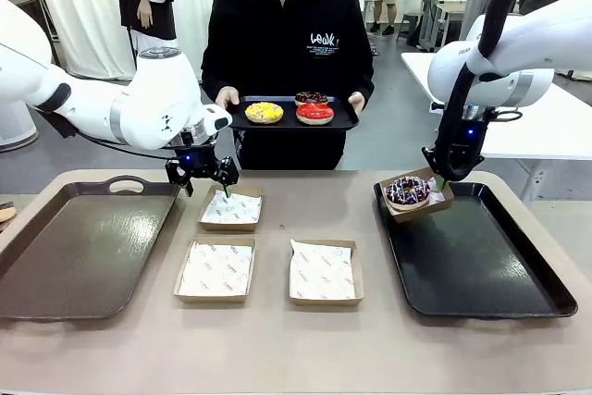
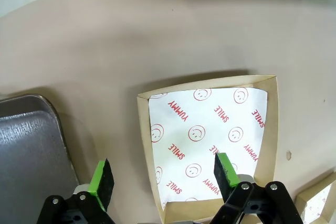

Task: Individually package the donuts and arrange them on the tray.
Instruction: Place the picked Paper togo box on the Handle tray while simultaneously picking up another Paper togo box from the table with the other hand.

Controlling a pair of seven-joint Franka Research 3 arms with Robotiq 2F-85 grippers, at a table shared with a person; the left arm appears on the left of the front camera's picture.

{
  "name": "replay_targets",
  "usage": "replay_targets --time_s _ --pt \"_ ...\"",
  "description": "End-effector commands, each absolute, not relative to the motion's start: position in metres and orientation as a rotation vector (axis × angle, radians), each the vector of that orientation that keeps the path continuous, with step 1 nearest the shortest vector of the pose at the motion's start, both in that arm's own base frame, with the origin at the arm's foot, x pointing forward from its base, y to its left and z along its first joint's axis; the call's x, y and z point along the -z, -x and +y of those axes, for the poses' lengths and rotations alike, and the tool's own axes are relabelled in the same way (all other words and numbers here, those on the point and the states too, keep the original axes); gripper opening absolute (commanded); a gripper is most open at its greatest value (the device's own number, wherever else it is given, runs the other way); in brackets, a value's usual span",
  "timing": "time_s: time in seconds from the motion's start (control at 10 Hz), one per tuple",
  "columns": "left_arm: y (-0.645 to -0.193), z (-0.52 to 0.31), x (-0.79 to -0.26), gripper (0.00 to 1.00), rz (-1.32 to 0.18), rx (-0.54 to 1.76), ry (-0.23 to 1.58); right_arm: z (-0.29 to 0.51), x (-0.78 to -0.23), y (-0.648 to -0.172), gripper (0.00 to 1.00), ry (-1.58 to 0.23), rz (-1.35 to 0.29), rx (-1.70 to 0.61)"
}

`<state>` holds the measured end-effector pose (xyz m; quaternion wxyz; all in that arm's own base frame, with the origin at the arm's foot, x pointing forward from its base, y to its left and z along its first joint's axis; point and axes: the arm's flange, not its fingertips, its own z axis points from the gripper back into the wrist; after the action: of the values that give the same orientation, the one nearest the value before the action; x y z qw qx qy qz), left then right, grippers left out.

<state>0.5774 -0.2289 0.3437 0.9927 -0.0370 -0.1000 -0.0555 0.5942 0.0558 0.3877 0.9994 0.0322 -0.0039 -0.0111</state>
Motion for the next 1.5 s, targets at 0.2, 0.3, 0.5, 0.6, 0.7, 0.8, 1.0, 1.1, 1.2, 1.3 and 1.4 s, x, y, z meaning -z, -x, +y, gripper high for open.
replay_targets --time_s 0.2,0.3,0.5,0.6,0.7,0.8,1.0,1.1,1.2,1.3,1.4 --pt "-0.578 -0.229 -0.343 1.0 -0.201 0.127 0.105 0.055 -0.389 -0.589 0.01 -0.053 -0.01 0.014" --pt "-0.578 -0.229 -0.343 1.0 -0.201 0.127 0.105 0.056 -0.388 -0.594 0.01 -0.064 -0.008 0.022" --pt "-0.575 -0.231 -0.344 1.0 -0.237 0.096 0.041 0.062 -0.378 -0.598 0.01 -0.071 0.007 0.002" --pt "-0.573 -0.231 -0.345 1.0 -0.248 0.083 0.029 0.063 -0.375 -0.598 0.01 -0.059 0.01 -0.003" --pt "-0.572 -0.23 -0.344 1.0 -0.246 0.08 0.012 0.065 -0.373 -0.598 0.01 -0.045 0.016 -0.007" --pt "-0.573 -0.229 -0.342 1.0 -0.241 0.081 0.007 0.066 -0.371 -0.599 0.01 -0.008 0.012 0.013" --pt "-0.573 -0.229 -0.339 1.0 -0.241 0.084 0.0 0.072 -0.373 -0.596 0.01 0.054 -0.028 0.028" --pt "-0.572 -0.229 -0.338 1.0 -0.247 0.086 -0.007 0.073 -0.372 -0.596 0.01 0.07 -0.039 0.037" --pt "-0.571 -0.229 -0.336 1.0 -0.251 0.089 -0.015 0.072 -0.37 -0.598 0.01 0.069 -0.041 0.046" --pt "-0.572 -0.23 -0.333 1.0 -0.249 0.092 -0.021 0.072 -0.368 -0.599 0.01 0.062 -0.044 0.057" --pt "-0.573 -0.23 -0.331 1.0 -0.246 0.092 -0.024 0.072 -0.368 -0.6 0.01 0.058 -0.046 0.061"
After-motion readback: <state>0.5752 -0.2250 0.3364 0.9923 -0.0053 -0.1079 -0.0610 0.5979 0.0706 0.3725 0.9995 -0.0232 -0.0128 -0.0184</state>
